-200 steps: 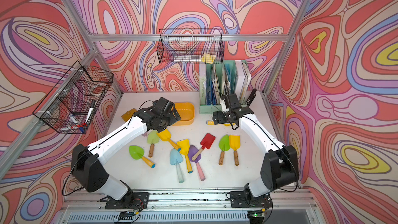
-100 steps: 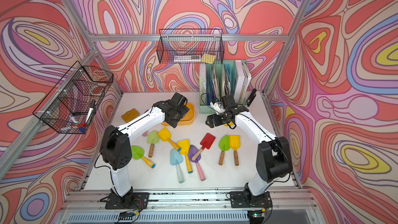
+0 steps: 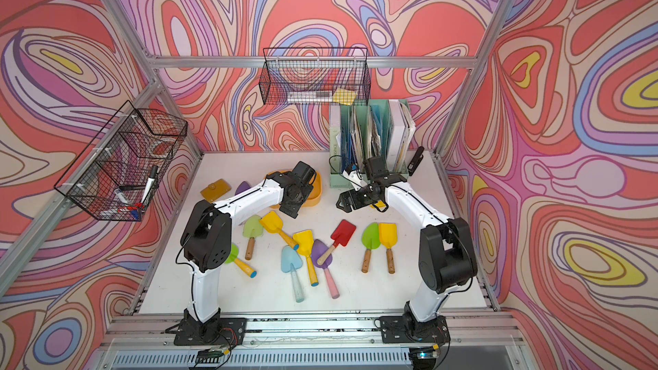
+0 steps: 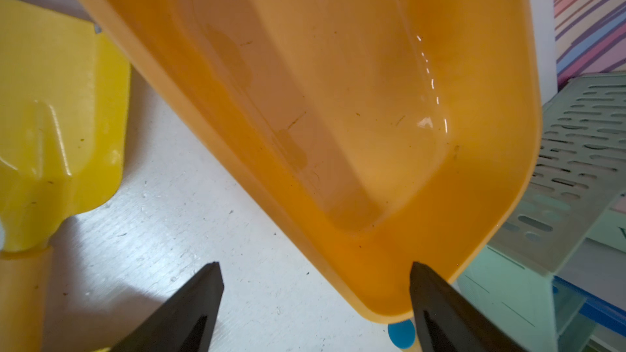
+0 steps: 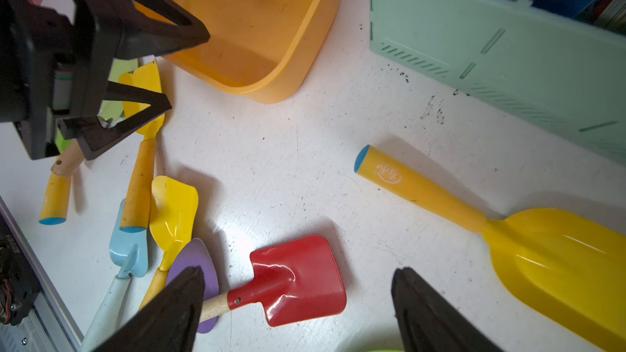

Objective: Put the shovel into the storage box
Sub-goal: Pick up the storage box at the center of the board.

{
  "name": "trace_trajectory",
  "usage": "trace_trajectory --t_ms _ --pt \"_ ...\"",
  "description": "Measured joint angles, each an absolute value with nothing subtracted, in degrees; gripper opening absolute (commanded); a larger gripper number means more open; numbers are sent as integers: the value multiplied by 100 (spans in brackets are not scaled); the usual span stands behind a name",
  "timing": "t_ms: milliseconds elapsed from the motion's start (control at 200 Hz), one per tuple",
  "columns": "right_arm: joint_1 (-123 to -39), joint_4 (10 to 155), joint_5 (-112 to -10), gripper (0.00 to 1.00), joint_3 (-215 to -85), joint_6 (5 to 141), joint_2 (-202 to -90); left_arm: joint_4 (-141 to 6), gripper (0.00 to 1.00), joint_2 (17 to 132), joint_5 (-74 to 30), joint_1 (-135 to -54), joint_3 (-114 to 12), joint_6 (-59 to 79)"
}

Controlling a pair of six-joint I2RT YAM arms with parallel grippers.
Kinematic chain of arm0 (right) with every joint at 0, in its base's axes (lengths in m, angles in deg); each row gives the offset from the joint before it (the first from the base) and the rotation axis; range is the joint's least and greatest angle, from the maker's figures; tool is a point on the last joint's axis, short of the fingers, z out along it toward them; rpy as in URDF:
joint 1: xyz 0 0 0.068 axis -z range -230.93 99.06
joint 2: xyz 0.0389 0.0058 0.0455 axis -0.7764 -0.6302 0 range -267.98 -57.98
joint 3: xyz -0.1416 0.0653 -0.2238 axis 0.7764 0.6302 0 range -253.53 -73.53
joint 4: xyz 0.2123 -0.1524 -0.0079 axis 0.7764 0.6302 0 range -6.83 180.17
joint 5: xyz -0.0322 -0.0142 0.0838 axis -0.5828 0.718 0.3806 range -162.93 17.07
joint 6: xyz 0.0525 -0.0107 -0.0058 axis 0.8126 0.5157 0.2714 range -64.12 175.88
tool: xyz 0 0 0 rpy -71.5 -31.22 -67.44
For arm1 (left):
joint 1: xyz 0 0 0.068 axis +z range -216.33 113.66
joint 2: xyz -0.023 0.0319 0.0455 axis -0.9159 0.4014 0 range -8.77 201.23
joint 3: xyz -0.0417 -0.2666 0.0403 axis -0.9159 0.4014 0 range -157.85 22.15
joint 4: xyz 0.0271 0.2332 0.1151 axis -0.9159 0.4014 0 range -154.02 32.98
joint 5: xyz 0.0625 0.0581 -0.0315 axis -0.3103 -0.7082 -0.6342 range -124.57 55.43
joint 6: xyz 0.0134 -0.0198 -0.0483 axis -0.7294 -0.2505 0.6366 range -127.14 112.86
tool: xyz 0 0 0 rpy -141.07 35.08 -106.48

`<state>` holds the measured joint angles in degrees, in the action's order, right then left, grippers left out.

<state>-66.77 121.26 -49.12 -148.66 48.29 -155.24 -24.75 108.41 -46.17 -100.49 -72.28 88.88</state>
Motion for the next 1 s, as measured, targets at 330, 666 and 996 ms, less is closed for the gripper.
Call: trace_trajectory --t_ms 330,666,996 --pt "-6677 12091 -4766 88 -14866 4796 -15646 -2412 77 11320 -4809 -9996 -7718 9094" --pt "-6677 12087 -4656 86 -14866 4787 -15753 -2419 23 11624 -4825 -9924 -7777 9341" --pt "-6677 12089 -4608 85 -14866 4774 -15808 -2429 0 11650 -4770 -9856 -7759 9531"
